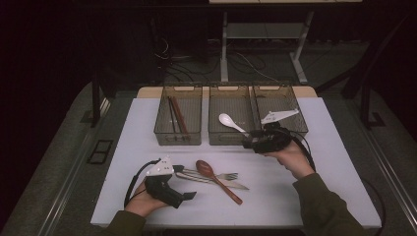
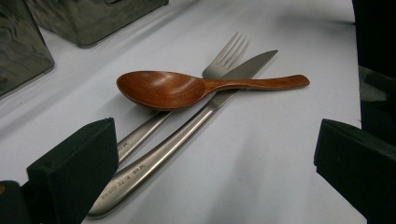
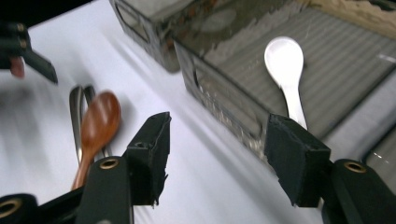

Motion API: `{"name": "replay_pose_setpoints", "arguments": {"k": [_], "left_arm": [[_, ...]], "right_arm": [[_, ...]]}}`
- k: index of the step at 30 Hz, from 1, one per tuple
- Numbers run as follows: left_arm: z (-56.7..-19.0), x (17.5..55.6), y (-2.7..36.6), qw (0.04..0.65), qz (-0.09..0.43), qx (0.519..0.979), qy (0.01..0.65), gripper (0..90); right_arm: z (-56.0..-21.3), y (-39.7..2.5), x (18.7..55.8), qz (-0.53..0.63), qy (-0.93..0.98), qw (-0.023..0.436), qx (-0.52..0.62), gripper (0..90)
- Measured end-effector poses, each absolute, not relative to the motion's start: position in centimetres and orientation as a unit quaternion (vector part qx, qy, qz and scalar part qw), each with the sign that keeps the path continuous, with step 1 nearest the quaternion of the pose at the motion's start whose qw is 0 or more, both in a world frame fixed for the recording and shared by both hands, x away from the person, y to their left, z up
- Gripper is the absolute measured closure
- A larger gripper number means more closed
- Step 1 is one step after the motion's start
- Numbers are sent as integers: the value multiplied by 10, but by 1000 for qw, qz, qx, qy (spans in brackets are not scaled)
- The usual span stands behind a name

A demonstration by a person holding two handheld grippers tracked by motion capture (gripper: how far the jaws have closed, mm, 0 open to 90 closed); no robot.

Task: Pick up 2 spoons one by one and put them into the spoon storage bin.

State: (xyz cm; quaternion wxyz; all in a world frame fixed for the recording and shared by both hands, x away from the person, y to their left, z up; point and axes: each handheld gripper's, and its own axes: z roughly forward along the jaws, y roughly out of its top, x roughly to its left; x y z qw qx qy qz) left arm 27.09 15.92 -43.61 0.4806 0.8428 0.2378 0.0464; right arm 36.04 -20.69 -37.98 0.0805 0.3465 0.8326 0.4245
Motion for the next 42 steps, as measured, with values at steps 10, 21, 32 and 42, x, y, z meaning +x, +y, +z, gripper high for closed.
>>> {"name": "replay_pose_setpoints", "arguments": {"k": [10, 21, 32, 42], "left_arm": [[-437, 271, 159, 478, 46, 843, 243, 0], [-437, 271, 160, 474, 50, 845, 242, 0], [-437, 271, 159, 472, 53, 846, 243, 0], [-433, 274, 159, 469, 64, 848, 240, 38]], "right_arm": [[-397, -249, 327, 458, 802, 73, 377, 294], [-424, -277, 289, 463, 791, 108, 386, 176], [-441, -292, 261, 453, 790, 116, 398, 175], [-444, -292, 260, 440, 798, 131, 390, 176]]}}
